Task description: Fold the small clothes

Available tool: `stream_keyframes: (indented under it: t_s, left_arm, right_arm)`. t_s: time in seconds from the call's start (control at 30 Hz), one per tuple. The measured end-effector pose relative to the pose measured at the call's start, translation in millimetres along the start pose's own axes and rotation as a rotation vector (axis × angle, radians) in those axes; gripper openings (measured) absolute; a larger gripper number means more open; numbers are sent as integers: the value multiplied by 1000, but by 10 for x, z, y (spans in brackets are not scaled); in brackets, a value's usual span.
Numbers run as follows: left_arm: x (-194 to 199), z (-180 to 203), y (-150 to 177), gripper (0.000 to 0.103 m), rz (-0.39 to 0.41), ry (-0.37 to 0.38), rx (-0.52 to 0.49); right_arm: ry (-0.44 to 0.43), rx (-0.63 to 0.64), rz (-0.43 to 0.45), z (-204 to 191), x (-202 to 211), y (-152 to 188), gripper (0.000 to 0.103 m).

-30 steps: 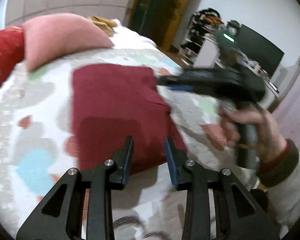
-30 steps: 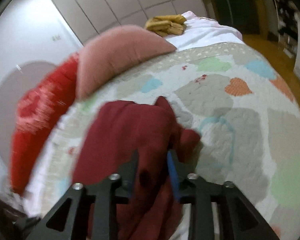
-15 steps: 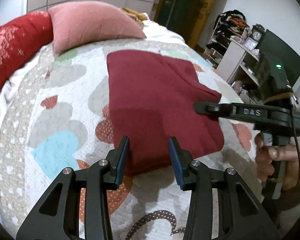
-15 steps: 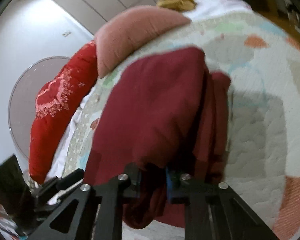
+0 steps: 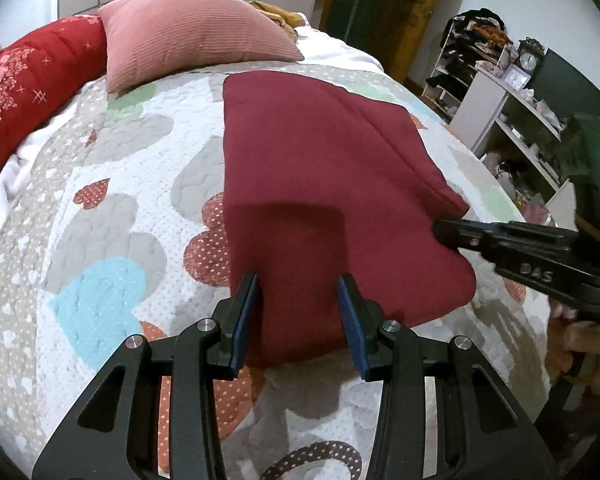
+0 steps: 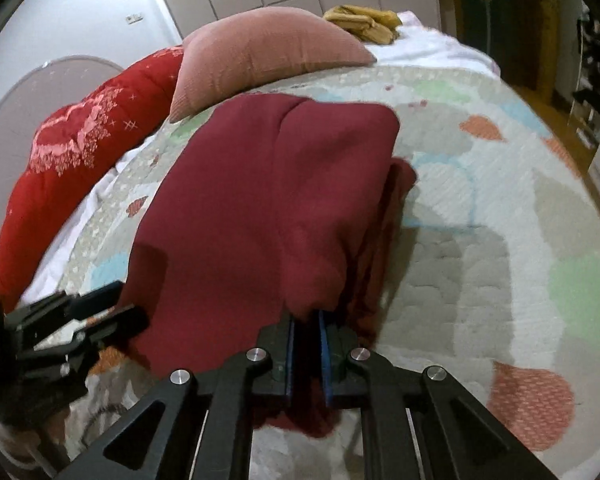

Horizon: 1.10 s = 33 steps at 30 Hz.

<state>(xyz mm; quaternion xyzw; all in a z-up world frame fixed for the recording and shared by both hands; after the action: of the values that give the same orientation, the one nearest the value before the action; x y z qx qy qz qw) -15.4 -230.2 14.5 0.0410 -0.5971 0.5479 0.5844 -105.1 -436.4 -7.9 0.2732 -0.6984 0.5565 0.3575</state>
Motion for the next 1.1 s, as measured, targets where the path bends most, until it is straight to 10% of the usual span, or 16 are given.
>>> stream_keyframes:
  t_s: [0.3, 0.47, 0.63, 0.77, 1.1]
  left_arm:
    - [42, 15, 11, 40, 14, -15, 3]
    - [61, 2, 13, 40, 14, -18, 14]
    - [106, 1, 21, 40, 15, -27, 12]
    - [197, 17, -14, 40, 29, -27, 9]
    - [19, -47, 18, 40, 6, -47, 21]
  right_arm:
    - [-131, -94, 59, -38, 370, 88, 10]
    - [-213, -112, 36, -213, 434, 268, 41]
    - [-211, -151, 1, -249, 193, 306, 39]
    - [-190, -123, 18, -250, 159, 290, 12]
    - [-64, -34, 1, -151, 137, 325, 11]
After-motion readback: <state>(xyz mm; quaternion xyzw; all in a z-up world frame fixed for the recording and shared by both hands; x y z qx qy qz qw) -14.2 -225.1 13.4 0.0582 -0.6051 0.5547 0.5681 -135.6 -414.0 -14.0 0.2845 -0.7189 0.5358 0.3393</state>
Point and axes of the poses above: each gripper's, at about its wrist camera, not at the fingertips, and x roughly against the way its jaws point, z to its right, y to its underside, the point moved 6 cm from there along -x, roughly the way its jaws point, and after that the axes turned 7 degrees about y, right-handed, at the moved point
